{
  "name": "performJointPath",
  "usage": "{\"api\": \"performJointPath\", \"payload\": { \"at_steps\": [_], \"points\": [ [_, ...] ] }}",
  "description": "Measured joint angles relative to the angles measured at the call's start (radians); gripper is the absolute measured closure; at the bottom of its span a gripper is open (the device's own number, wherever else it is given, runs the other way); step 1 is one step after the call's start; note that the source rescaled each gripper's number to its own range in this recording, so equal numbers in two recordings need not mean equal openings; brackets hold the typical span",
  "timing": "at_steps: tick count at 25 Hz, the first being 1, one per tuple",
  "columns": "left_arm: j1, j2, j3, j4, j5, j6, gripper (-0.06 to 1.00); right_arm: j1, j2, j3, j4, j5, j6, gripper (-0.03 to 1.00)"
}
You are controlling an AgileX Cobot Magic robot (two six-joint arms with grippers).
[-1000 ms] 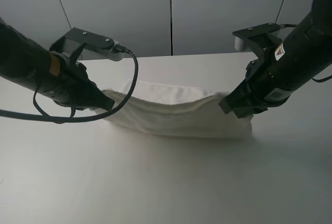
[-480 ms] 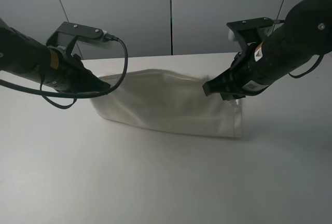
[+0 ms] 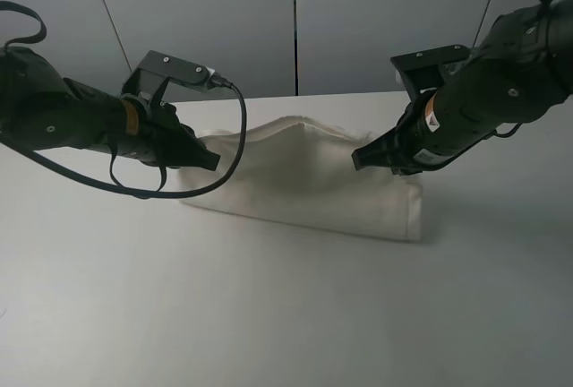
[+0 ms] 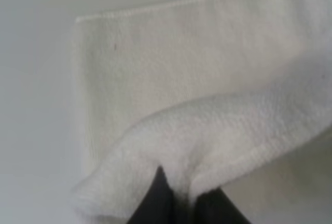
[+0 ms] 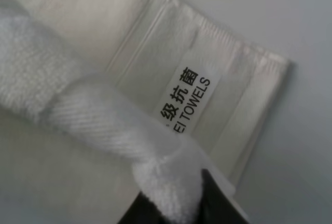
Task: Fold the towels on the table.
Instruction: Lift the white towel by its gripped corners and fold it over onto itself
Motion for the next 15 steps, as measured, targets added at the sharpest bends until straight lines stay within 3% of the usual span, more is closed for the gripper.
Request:
{"api": "performJointPath", "payload": {
  "at_steps": [6,8,10,12,14,15],
  "points": [
    [0.06,0.026,0.0,0.004,-0.057,0.0,0.94,0.0,0.016,0.0,-0.045,-0.015,0.076,0.97],
    [0.091,0.026,0.0,0.004,-0.079,0.0,0.88,0.0,0.02,0.0,-0.062,-0.038,0.098,0.97],
    [0.11,0.026,0.0,0.004,-0.098,0.0,0.71,0.0,0.02,0.0,-0.085,-0.055,0.132,0.97],
    [0.117,0.026,0.0,0.004,-0.119,0.009,0.4,0.0,0.02,0.0,-0.138,-0.074,0.172,0.87],
    [0.118,0.026,0.0,0.004,-0.148,0.018,0.11,0.0,0.02,0.0,-0.208,-0.079,0.241,0.64],
    [0.118,0.026,0.0,0.004,-0.167,0.02,0.02,0.0,0.02,0.0,-0.255,-0.076,0.283,0.44]
  ]
}}
